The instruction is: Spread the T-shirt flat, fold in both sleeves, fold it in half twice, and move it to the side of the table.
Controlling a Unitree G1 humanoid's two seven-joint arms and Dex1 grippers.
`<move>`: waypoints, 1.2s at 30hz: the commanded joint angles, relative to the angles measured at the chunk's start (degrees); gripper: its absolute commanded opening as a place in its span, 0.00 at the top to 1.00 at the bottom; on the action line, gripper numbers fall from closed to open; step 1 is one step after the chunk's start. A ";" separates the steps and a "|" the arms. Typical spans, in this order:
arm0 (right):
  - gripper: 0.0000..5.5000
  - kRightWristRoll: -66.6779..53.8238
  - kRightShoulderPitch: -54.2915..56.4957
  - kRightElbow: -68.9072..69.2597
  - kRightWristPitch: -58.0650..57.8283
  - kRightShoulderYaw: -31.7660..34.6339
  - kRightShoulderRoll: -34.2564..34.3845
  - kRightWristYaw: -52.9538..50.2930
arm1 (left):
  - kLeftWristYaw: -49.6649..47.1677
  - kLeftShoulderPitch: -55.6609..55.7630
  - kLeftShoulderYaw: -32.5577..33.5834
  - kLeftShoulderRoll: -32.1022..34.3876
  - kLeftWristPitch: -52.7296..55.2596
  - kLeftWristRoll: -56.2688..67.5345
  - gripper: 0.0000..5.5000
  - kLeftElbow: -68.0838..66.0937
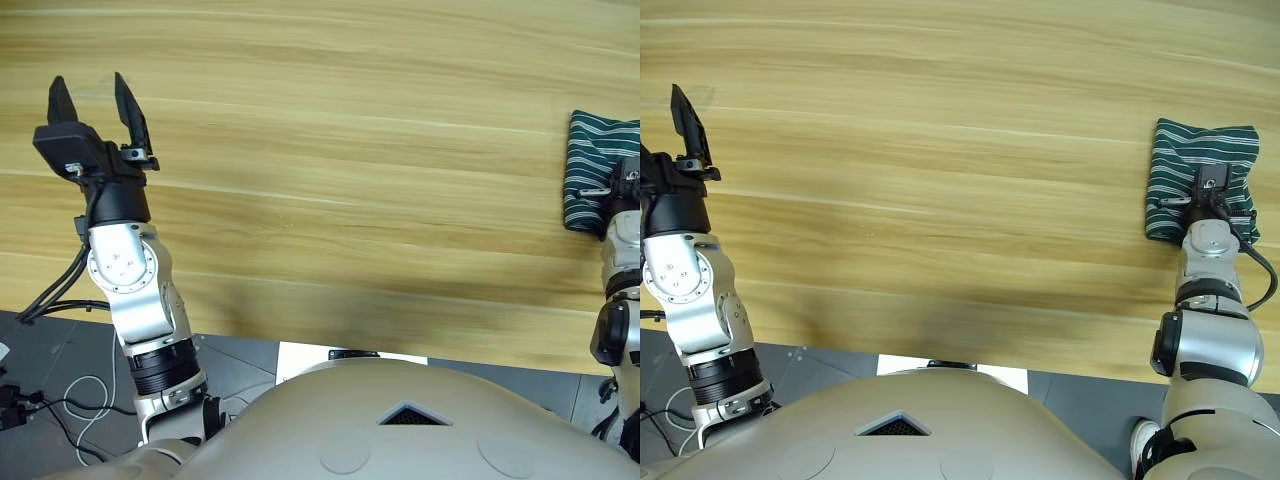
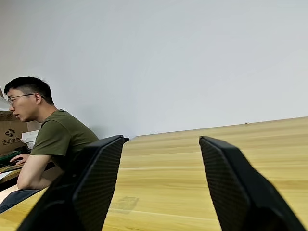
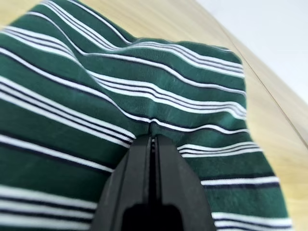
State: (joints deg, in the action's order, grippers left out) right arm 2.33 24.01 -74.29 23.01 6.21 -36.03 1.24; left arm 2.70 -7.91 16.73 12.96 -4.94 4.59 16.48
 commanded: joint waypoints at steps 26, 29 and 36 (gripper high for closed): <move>1.00 -10.63 -9.75 40.06 25.82 -8.57 33.45 12.34 | -3.04 5.80 -12.78 -7.47 -10.61 -9.56 0.47 -17.82; 1.00 -11.82 -8.56 40.90 25.69 -6.59 32.40 12.63 | -3.23 6.29 -12.72 -7.42 -11.02 -9.58 0.47 -18.24; 1.00 -14.74 -5.36 44.38 22.59 -2.85 27.31 16.25 | -4.04 7.56 -12.94 -7.34 -11.94 -9.94 0.47 -19.15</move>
State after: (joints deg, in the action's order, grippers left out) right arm -11.59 17.21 -31.45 47.65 3.71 -7.34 14.92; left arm -0.85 -1.60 4.02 5.42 -16.40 -4.77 -2.07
